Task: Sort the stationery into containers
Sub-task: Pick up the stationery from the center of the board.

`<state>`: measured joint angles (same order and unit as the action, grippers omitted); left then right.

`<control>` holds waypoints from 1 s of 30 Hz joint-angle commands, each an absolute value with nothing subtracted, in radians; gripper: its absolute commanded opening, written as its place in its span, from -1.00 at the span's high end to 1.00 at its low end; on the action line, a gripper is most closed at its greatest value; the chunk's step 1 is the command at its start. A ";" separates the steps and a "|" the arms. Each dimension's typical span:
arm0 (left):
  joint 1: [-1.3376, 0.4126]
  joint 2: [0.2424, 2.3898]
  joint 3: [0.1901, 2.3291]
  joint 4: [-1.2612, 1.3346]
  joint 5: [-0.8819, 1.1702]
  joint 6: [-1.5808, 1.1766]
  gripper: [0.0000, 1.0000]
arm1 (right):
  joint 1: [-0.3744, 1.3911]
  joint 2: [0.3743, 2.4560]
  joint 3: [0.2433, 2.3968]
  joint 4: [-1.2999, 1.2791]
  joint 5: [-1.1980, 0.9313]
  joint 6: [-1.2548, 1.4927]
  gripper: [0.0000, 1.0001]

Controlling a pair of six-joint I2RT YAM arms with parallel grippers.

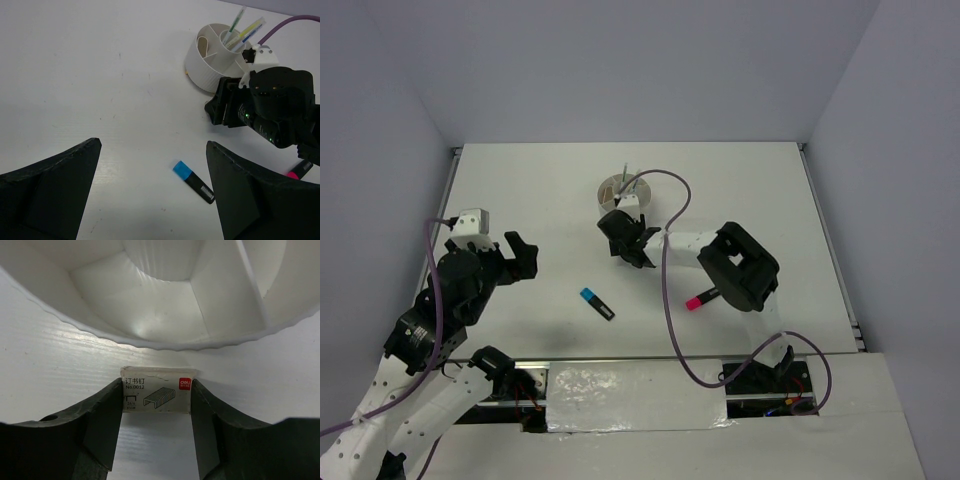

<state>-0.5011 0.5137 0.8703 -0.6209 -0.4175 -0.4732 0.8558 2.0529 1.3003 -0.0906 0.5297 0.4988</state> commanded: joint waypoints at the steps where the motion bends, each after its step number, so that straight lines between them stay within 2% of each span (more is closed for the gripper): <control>1: -0.506 0.505 0.881 -0.578 -0.410 -0.457 -0.99 | 0.857 2.016 1.269 -0.037 0.517 0.477 0.02; 2: -0.505 0.505 0.879 -0.577 -0.408 -0.456 -0.99 | 0.859 2.005 1.249 -0.029 0.512 0.473 0.17; 4: -0.505 0.503 0.879 -0.575 -0.407 -0.456 -0.99 | 0.868 1.954 1.218 -0.017 0.509 0.459 0.26; 7: -0.506 0.499 0.879 -0.575 -0.407 -0.454 -0.99 | 0.880 1.858 1.137 0.030 0.502 0.422 0.27; 8: -0.506 0.494 0.879 -0.575 -0.407 -0.454 -0.99 | 0.881 1.760 1.068 0.082 0.450 0.366 0.26; 11: -0.506 0.494 0.877 -0.575 -0.407 -0.456 -0.99 | 0.882 1.659 1.002 0.100 0.367 0.279 0.26; 16: -0.509 0.494 0.877 -0.577 -0.410 -0.456 -0.99 | 0.870 1.487 0.960 0.008 0.174 0.030 0.29; 22: -0.509 0.476 0.876 -0.575 -0.414 -0.456 -0.99 | 0.707 1.466 1.018 -0.101 -0.050 -0.127 0.31; 30: -0.512 0.476 0.876 -0.571 -0.399 -0.451 -0.99 | 0.585 1.600 1.245 -0.199 -0.123 -0.262 0.29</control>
<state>-0.5068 0.4850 0.8703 -0.6128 -0.4129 -0.4709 0.6064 1.5566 1.1465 -0.1673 -0.0433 -0.1707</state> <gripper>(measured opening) 0.994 0.579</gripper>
